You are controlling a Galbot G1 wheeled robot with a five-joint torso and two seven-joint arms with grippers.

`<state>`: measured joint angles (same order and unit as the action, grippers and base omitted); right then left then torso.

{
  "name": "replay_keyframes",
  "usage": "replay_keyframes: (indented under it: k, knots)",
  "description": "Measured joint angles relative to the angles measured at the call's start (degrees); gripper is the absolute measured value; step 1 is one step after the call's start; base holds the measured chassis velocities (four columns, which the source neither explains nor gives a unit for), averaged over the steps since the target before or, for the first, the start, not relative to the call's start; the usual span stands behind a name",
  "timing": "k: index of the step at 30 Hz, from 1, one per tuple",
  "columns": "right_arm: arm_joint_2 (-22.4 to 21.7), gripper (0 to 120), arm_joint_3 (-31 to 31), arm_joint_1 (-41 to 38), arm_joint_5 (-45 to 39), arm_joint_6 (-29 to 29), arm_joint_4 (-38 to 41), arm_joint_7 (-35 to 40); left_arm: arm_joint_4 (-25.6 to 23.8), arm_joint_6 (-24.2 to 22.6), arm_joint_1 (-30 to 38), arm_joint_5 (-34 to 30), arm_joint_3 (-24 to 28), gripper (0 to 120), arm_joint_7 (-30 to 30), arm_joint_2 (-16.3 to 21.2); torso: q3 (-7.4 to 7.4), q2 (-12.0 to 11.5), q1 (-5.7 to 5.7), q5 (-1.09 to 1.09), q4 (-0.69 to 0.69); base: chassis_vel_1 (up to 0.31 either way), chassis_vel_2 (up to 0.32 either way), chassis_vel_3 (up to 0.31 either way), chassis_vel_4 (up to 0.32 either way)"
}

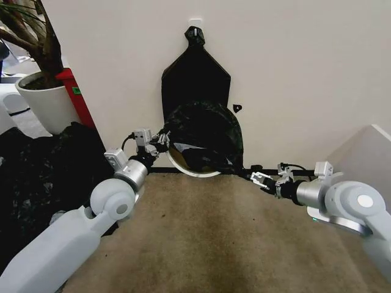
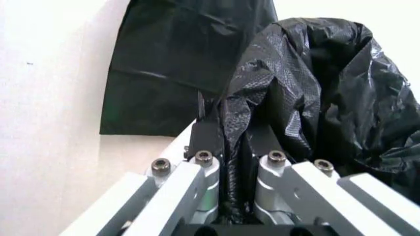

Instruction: Place the garbage bag over the trash bin.

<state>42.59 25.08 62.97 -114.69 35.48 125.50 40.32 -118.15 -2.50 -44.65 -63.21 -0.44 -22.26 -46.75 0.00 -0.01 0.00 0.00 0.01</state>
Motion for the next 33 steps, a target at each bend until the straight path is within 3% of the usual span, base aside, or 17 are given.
replay_keyframes:
  k: [13, 22, 25, 27, 31, 33]
  knots:
    - [3.55, 100, -5.63, 1.83, 6.81, -4.15, 8.46, 3.19, 0.59, -0.79, 3.54, -6.88, 0.73, 4, -5.9, -3.39, 0.0, 0.0, 0.0, 0.0, -0.01, 0.0, 0.0, 0.0, 0.0]
    - [0.8, 100, 4.58, 1.78, 3.5, -8.76, 15.09, 8.38, 1.61, -0.2, 1.71, -1.8, -0.04, 4, -4.73, -2.27, 0.0, 0.0, 0.0, -0.02, 0.01, 0.0, 0.0, 0.0, 0.0]
    - [-0.36, 100, 4.95, 2.76, 10.68, -7.21, 16.17, 3.07, 1.69, -0.44, 1.37, -1.59, -0.23, 4, -4.7, -2.0, 0.0, 0.0, 0.0, -0.01, -0.02, 0.0, 0.0, 0.0, 0.0]
    - [-1.48, 100, 4.61, 3.36, 20.56, -4.79, 16.25, -5.47, 1.69, -0.95, 1.08, -1.58, -0.37, 4, -4.91, -1.66, 0.0, 0.0, 0.0, 0.0, -0.01, 0.0, 0.0, 0.0, 0.0]
    - [-2.82, 100, 2.73, 2.62, 32.0, -3.0, 15.99, -15.24, 1.89, -2.23, 1.88, -1.68, 0.33, 4, -5.2, -1.54, 0.0, 0.0, 0.0, 0.0, 0.0, 0.0, 0.0, 0.0, 0.0]
    - [-2.97, 100, 2.24, 2.17, 33.74, -2.9, 15.78, -16.77, 2.03, -2.48, 2.19, -1.68, 0.65, 4, -5.2, -1.54, 0.0, 0.0, 0.0, 0.0, 0.0, 0.0, 0.0, 0.0, 0.0]
